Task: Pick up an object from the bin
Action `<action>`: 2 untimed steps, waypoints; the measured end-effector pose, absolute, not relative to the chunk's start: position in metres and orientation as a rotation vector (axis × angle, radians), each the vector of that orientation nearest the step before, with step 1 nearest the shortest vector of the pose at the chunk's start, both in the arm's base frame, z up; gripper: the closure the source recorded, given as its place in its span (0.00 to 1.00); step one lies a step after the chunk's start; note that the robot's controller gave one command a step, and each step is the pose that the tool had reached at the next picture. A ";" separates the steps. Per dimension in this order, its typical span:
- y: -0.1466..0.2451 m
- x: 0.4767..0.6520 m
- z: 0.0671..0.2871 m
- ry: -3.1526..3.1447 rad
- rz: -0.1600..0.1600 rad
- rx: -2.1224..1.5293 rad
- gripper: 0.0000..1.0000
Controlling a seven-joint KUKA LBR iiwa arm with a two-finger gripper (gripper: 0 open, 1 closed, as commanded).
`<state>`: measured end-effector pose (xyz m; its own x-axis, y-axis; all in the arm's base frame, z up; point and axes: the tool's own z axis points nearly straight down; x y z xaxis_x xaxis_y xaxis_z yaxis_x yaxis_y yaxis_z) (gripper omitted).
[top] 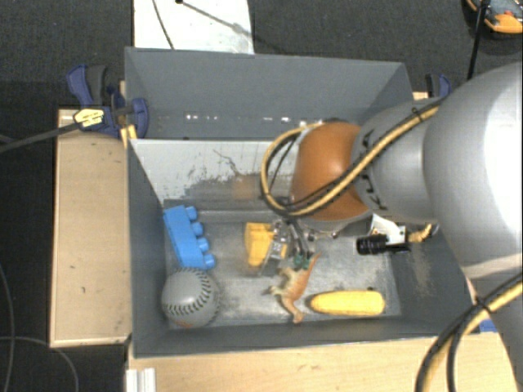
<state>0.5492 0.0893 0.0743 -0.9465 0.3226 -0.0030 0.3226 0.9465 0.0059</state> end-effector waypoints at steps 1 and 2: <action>0.089 0.550 0.075 3.094 0.009 0.516 1.00; 0.086 0.546 0.105 3.105 0.000 0.510 1.00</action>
Offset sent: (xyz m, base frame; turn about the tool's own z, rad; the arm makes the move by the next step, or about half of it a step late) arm -0.0005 -0.0086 0.1865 -0.0277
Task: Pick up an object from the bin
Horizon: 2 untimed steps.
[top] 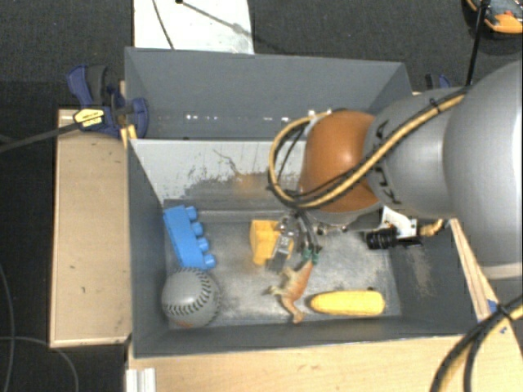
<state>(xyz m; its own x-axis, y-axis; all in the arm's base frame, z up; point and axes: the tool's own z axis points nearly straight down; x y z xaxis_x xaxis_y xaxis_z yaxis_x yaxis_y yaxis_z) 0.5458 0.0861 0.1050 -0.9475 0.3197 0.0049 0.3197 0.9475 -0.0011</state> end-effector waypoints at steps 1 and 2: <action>0.084 0.569 0.074 -3.059 -0.004 -0.716 1.00; 0.084 0.569 0.074 -3.059 -0.004 -0.718 1.00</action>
Offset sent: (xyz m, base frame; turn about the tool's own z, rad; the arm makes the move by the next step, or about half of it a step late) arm 0.0000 0.0000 0.0000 0.0000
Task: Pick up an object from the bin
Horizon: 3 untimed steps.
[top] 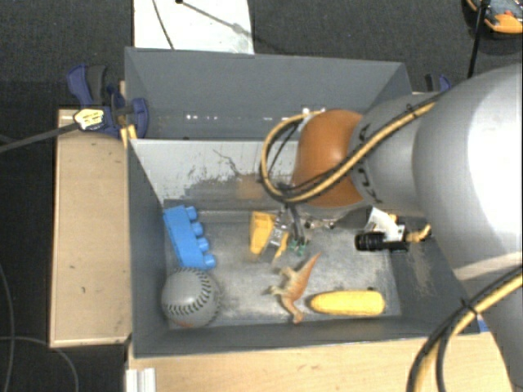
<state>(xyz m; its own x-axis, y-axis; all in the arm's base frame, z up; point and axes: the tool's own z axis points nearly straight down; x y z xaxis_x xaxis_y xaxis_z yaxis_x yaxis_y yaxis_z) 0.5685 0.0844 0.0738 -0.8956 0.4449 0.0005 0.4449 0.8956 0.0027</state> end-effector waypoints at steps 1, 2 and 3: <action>0.083 0.563 0.119 3.074 -0.003 0.672 1.00; 0.089 0.575 0.137 3.056 0.008 0.672 1.00; 0.093 0.566 0.153 3.071 -0.007 0.713 1.00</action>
Offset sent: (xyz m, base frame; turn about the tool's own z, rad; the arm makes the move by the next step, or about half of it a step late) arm 0.0138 0.0149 -0.0030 -0.0027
